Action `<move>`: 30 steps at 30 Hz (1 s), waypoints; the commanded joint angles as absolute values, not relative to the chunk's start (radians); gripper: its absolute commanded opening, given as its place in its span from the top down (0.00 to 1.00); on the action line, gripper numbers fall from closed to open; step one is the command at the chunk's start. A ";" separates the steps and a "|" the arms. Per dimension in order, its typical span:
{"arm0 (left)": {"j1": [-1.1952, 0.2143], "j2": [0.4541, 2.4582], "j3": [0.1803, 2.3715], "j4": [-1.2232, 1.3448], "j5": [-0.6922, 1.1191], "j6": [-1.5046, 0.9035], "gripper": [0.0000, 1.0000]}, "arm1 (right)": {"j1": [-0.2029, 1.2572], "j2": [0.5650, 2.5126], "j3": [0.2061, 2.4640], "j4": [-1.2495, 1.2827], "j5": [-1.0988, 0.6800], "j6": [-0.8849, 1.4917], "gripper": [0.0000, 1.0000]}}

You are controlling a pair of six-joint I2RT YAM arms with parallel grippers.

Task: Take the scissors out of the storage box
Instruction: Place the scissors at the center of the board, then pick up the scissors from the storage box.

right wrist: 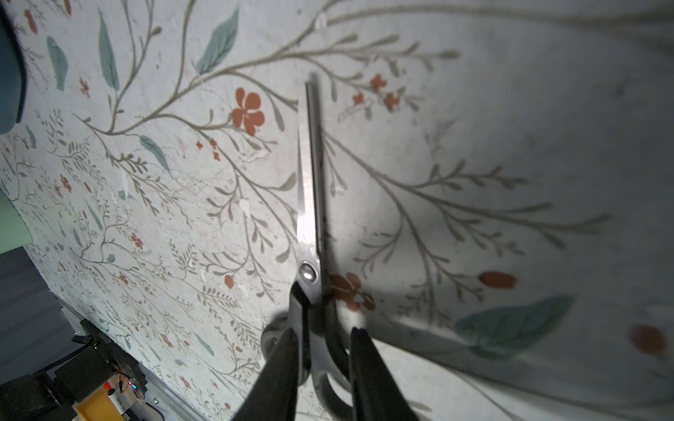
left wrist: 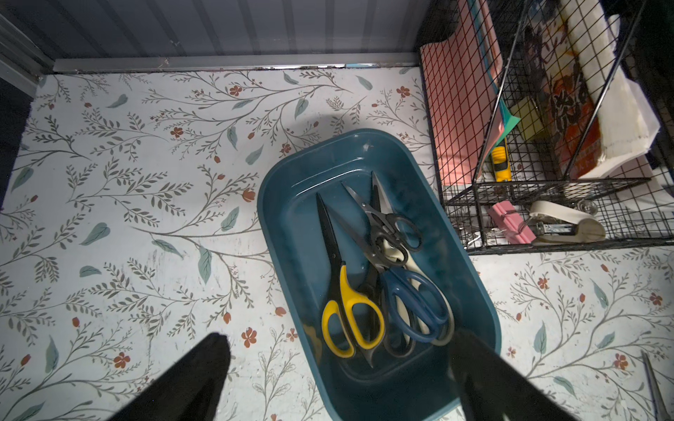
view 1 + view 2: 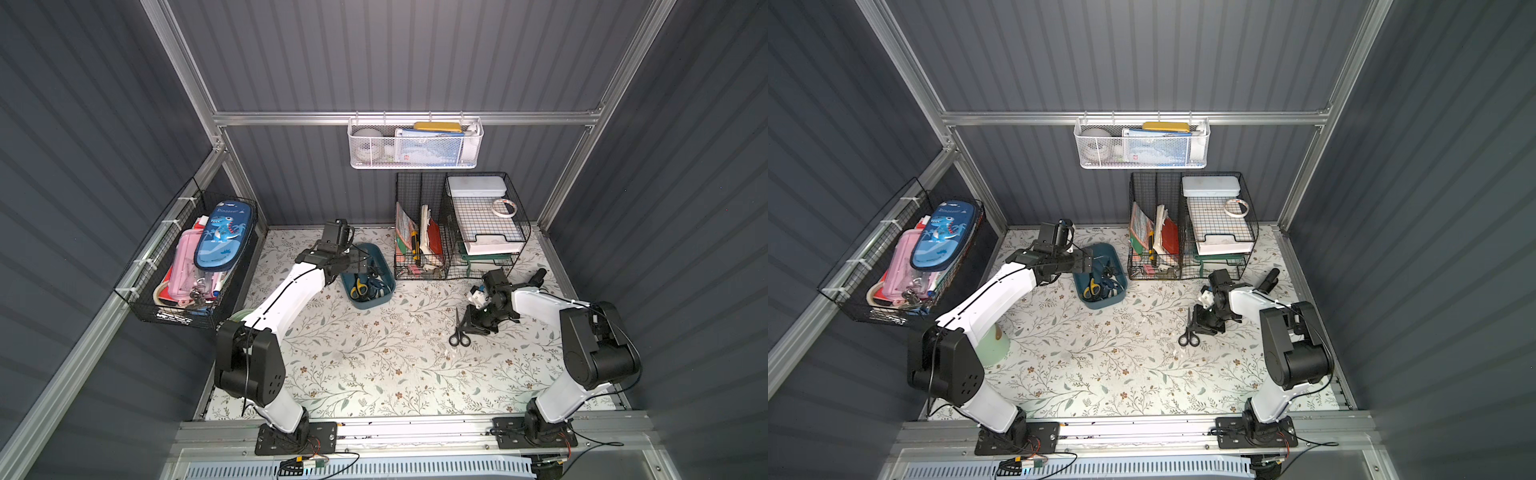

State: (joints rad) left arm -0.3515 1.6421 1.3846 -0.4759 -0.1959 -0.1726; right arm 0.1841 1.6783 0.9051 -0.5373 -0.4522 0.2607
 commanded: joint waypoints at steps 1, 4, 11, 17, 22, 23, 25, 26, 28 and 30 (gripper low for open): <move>-0.347 1.675 1.373 -0.486 -0.215 -0.189 0.01 | 0.179 1.676 0.916 -0.581 -0.417 0.255 0.70; -0.347 1.704 1.379 -0.475 -0.224 -0.183 0.02 | 0.181 1.656 0.918 -0.599 -0.399 0.256 0.69; -0.362 1.770 1.354 -0.428 -0.185 -0.178 0.19 | 0.226 1.532 0.960 -0.597 -0.336 0.282 0.68; -0.371 1.859 1.388 -0.427 -0.097 -0.208 0.37 | 0.362 1.561 1.092 -0.631 -0.259 0.279 0.68; -0.376 1.884 1.370 -0.389 0.006 -0.317 0.43 | 0.416 1.628 1.137 -0.617 -0.258 0.288 0.68; -0.375 1.887 1.367 -0.394 0.008 -0.323 0.43 | 0.421 1.634 1.137 -0.611 -0.258 0.289 0.68; -0.376 1.893 1.361 -0.394 0.025 -0.331 0.44 | 0.429 1.641 1.132 -0.602 -0.258 0.291 0.68; -0.376 1.894 1.354 -0.384 0.039 -0.334 0.45 | 0.431 1.643 1.128 -0.598 -0.258 0.294 0.68; -0.376 1.897 1.339 -0.368 0.057 -0.345 0.46 | 0.433 1.646 1.121 -0.586 -0.258 0.298 0.68; -0.376 1.914 1.340 -0.366 0.070 -0.350 0.47 | 0.434 1.649 1.118 -0.581 -0.259 0.298 0.68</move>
